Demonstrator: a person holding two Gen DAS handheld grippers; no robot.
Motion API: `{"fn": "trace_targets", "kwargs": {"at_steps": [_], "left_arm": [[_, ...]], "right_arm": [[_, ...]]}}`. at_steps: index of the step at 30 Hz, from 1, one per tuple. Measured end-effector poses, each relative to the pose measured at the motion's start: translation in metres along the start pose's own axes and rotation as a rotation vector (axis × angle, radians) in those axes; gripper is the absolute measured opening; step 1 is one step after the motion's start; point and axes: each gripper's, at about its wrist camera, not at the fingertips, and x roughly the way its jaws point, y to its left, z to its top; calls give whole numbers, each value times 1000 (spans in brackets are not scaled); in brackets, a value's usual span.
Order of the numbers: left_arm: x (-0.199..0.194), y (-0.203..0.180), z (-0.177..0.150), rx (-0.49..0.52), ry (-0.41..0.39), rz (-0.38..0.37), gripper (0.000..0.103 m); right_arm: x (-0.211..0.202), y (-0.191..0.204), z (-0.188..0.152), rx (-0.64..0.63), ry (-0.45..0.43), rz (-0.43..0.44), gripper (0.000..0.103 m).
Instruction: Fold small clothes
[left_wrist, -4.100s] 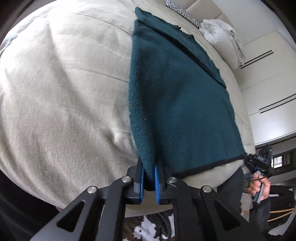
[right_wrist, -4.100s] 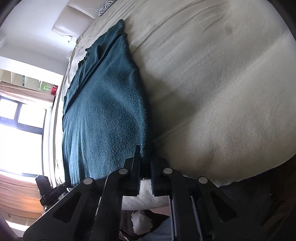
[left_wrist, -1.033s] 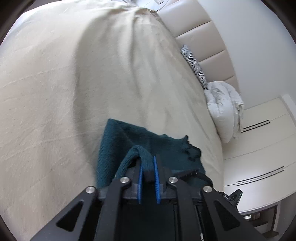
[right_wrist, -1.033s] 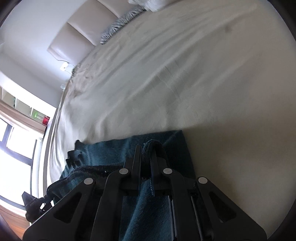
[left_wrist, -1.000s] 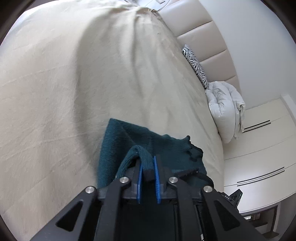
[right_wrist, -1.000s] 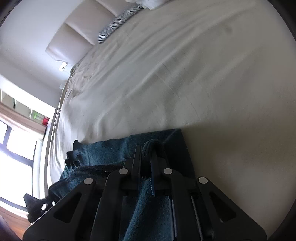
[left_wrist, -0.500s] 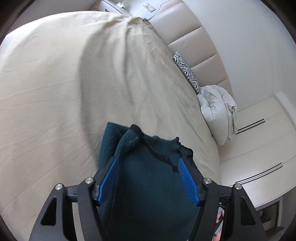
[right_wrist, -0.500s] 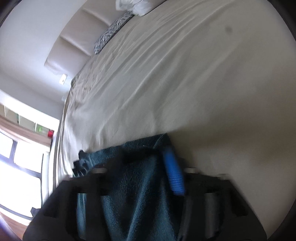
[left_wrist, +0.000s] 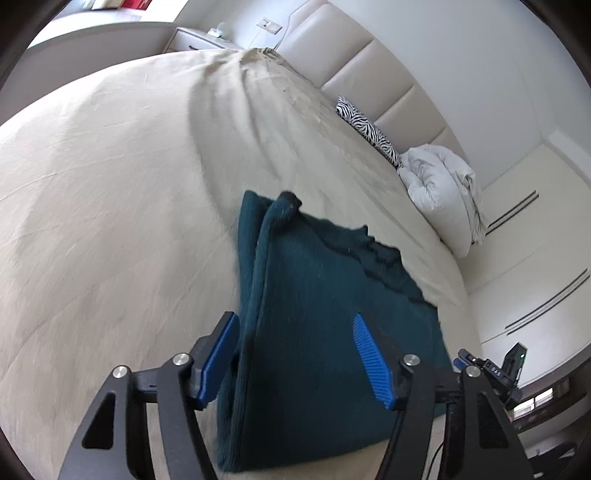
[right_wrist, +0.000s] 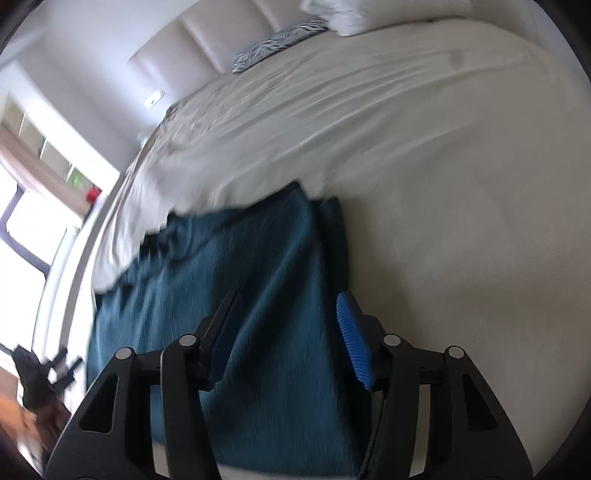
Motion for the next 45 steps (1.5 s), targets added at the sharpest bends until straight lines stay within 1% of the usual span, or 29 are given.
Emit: {"fn": "trace_targets", "kwargs": {"at_steps": [1, 3, 7, 9, 10, 11, 14, 17, 19, 20, 21, 23, 24, 25, 26, 29, 32, 37, 40, 45], "left_arm": [[0, -1, -3, 6, 2, 5, 61], [1, -1, -8, 22, 15, 13, 58], [4, 2, -15, 41, 25, 48, 47], [2, 5, -18, 38, 22, 50, 44], [1, 6, -19, 43, 19, 53, 43], [-1, 5, -21, 53, 17, 62, 42], [-2, 5, -26, 77, 16, 81, 38], [0, 5, -28, 88, 27, 87, 33], [3, 5, -28, 103, 43, 96, 28], [6, 4, -29, 115, 54, 104, 27], [8, 5, -29, 121, 61, 111, 27], [9, 5, -29, 125, 63, 120, 23], [9, 4, -30, 131, 64, 125, 19], [9, 4, -30, 140, 62, 135, 12], [10, 3, -31, 153, 65, 145, 9], [11, 1, -33, 172, 68, 165, 8], [11, 2, -32, 169, 66, 175, 7], [8, 4, -32, 169, 61, 187, 7], [6, 8, -34, 167, 63, 183, 7], [5, 6, -36, 198, 60, 197, 7]], "right_arm": [[-2, 1, -5, -14, 3, -7, 46], [-6, 1, -14, -28, 10, -23, 43], [-15, -8, -24, 2, 13, -13, 43], [-16, -13, -25, 15, 20, -12, 43], [-17, -15, -27, 12, 24, -11, 39], [-17, -16, -28, 9, 25, -13, 37], [-18, -19, -34, 1, 35, -15, 34], [-15, -18, -39, -17, 46, -23, 31], [-13, -17, -40, -26, 54, -30, 29], [-12, -16, -40, -35, 55, -37, 28], [-11, -15, -41, -44, 57, -45, 26], [-11, -15, -41, -51, 58, -58, 19], [-12, -17, -41, -50, 56, -64, 14], [-13, -18, -41, -47, 53, -64, 7], [-14, -20, -40, -44, 49, -66, 6], [-18, -20, -40, -59, 42, -79, 6], [-22, -17, -42, -77, 27, -98, 5], [-34, -24, -42, -45, -2, -88, 5], [-35, -29, -45, -40, 5, -91, 5], [-32, -40, -51, -5, 15, -81, 5]]}}
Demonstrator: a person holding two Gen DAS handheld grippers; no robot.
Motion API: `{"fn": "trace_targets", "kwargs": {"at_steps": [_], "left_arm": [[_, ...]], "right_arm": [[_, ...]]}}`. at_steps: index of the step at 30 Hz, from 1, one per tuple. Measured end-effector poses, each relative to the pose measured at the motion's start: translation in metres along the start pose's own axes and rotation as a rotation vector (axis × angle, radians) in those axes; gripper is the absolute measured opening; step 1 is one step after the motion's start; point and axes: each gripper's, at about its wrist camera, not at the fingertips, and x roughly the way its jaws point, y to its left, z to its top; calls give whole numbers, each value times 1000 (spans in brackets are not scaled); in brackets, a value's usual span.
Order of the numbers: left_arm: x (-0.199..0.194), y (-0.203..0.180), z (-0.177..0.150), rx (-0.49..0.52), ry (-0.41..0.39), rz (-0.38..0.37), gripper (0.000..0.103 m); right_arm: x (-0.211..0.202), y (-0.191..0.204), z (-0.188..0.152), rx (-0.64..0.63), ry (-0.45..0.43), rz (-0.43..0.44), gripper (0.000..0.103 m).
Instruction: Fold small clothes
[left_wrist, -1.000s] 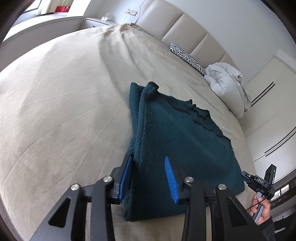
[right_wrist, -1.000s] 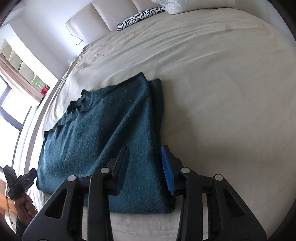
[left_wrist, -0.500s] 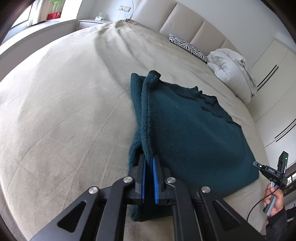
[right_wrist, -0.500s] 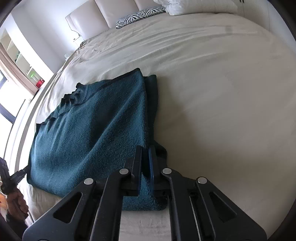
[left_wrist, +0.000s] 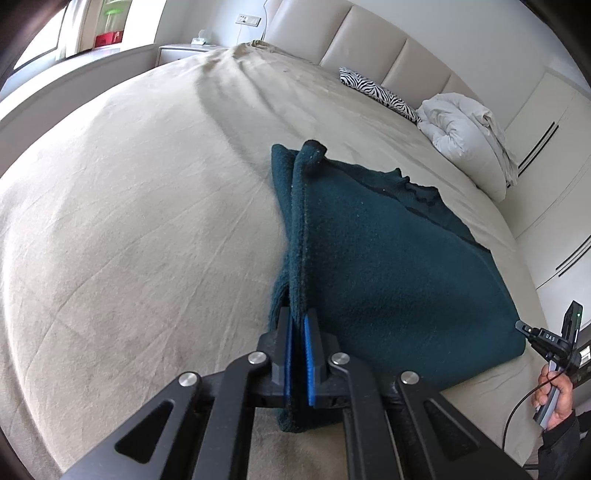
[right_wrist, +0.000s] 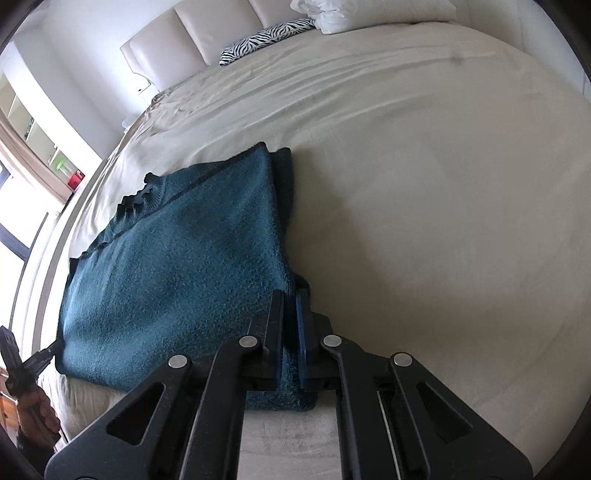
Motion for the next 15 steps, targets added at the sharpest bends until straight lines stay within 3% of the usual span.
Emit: {"fn": "trace_targets", "kwargs": {"at_steps": [8, 15], "left_arm": [[3, 7, -2, -48, 12, -63, 7], [5, 6, -2, -27, 16, -40, 7]], "right_arm": [[-1, -4, -7, 14, -10, 2, 5], [4, -10, -13, 34, -3, -1, 5]]}}
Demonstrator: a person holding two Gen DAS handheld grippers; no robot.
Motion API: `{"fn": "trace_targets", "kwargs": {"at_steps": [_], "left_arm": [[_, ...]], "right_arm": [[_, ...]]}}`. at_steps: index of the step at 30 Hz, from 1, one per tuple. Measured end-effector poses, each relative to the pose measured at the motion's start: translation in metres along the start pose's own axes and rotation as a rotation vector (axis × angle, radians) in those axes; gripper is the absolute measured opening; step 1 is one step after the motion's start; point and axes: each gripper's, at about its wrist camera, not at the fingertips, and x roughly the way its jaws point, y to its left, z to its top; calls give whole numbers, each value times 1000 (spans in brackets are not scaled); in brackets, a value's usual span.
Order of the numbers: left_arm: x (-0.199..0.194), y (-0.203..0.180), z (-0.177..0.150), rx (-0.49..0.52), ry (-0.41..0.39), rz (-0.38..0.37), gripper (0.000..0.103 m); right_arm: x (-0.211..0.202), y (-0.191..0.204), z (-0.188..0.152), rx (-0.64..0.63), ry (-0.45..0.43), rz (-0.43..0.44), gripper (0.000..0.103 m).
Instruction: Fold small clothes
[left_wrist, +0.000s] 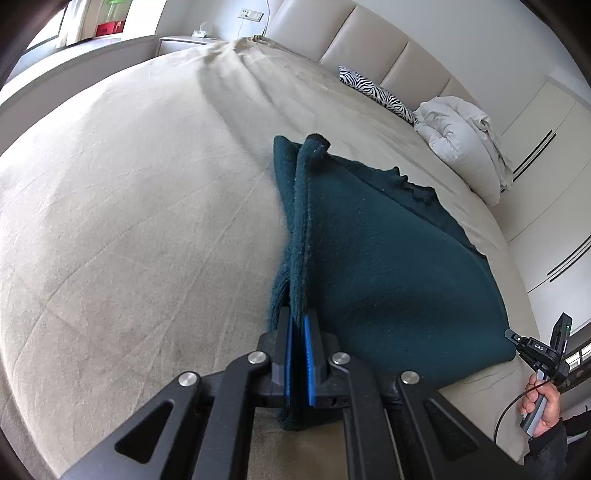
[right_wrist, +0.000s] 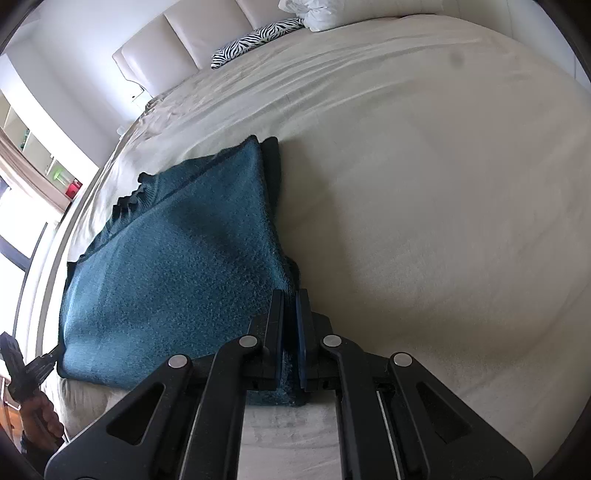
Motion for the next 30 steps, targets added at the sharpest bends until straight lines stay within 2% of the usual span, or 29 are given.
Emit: {"fn": "trace_targets", "kwargs": {"at_steps": [6, 9, 11, 12, 15, 18, 20, 23, 25, 27, 30], "left_arm": [[2, 4, 1, 1, 7, -3, 10], [-5, 7, 5, -26, 10, -14, 10], [-17, 1, 11, -16, -27, 29, 19], [-26, -5, 16, 2, -66, 43, 27], [-38, -25, 36, 62, -125, 41, 30], [-25, -51, 55, 134, -128, 53, 36], [-5, -67, 63, 181, -109, 69, 36], [37, -82, 70, 229, -56, 130, 36], [57, -85, 72, 257, -42, 179, 36], [73, -82, 75, 269, -18, 207, 36], [85, -77, 78, 273, -26, 232, 37]], "right_arm": [[10, -3, 0, 13, 34, 8, 6], [5, -4, 4, 42, 65, 20, 10], [-2, -4, 5, 60, 70, 10, 18], [-8, -3, 6, 65, 58, -5, 21], [-28, 5, 15, 67, -5, -16, 21], [-31, 28, 31, 55, -17, 76, 21], [-20, 53, 42, 43, 5, 153, 21], [14, 96, 52, 28, 60, 294, 21], [39, 124, 54, 13, 84, 315, 21], [70, 147, 54, 47, 141, 402, 21], [102, 168, 50, 62, 190, 429, 21]]}}
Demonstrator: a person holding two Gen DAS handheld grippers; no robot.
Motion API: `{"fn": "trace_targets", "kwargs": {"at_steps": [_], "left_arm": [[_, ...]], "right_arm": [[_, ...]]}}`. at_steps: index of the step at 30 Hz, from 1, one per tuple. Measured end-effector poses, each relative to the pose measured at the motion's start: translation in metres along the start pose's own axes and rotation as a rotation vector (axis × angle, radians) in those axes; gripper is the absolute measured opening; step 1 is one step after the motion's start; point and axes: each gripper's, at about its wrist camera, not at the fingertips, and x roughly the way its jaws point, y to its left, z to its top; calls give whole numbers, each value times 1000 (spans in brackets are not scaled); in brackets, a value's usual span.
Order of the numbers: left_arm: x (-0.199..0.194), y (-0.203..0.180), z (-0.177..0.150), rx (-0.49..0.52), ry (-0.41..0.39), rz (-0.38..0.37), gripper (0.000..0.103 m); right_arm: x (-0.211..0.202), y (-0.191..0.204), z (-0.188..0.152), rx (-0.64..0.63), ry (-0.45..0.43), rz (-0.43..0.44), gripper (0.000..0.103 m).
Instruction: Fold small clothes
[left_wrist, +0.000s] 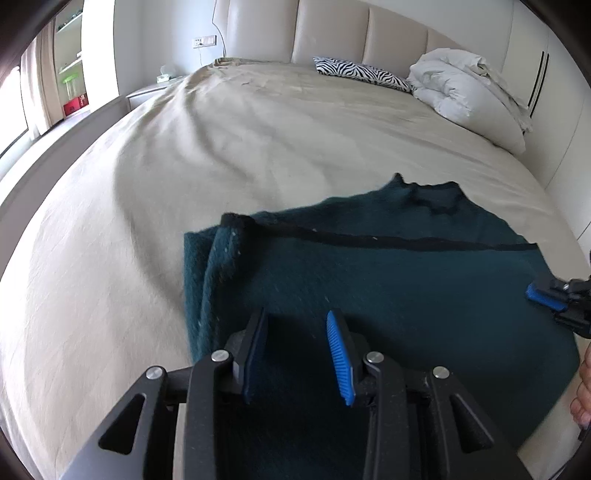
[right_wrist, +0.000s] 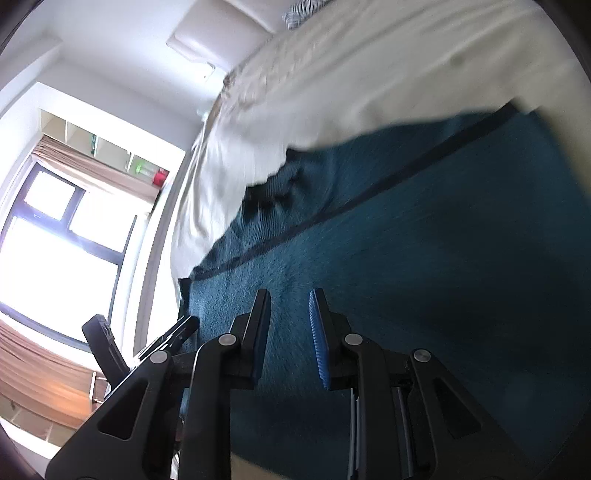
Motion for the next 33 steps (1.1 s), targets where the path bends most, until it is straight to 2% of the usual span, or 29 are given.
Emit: {"fn": "trace_targets", "kwargs": {"at_steps": [2, 4, 9, 10, 11, 14, 16, 18, 20, 22, 24, 25, 27, 29, 33], "left_arm": [[5, 4, 3, -11, 7, 3, 39], [9, 10, 3, -24, 11, -6, 39], [12, 9, -4, 14, -23, -7, 39], [12, 8, -4, 16, -28, -5, 39], [13, 8, -5, 18, -31, -1, 39], [13, 4, -5, 32, -34, 17, 39], [13, 2, -6, 38, -36, 27, 39], [13, 2, -6, 37, -36, 26, 39], [13, 2, -6, 35, -35, 25, 40], [13, 2, -6, 38, -35, 27, 40], [12, 2, -6, 38, -36, 28, 40], [12, 2, -7, 38, -36, 28, 40], [12, 3, -6, 39, -36, 27, 40], [12, 2, -7, 38, -36, 27, 40], [12, 2, -7, 41, -39, 32, 40]], "right_arm": [[17, -5, 1, 13, 5, -25, 21], [15, -24, 4, 77, -35, 38, 21], [-25, -91, 15, 233, -187, 60, 17], [-37, -103, 17, 274, -228, 12, 17], [-50, -109, 18, 302, -267, -19, 17], [-67, -100, 14, 345, -308, -15, 24], [-61, -75, 5, 299, -274, 53, 24], [-45, -38, -6, 207, -188, 105, 24], [-14, 12, -26, 81, -56, 150, 24], [14, 40, -44, 29, 50, 188, 25], [45, 59, -62, -15, 152, 199, 25], [54, 63, -66, -32, 173, 189, 25], [71, 57, -70, -35, 204, 147, 25], [69, 39, -66, 20, 191, 186, 24], [37, -8, -50, 101, 69, 185, 24]]}}
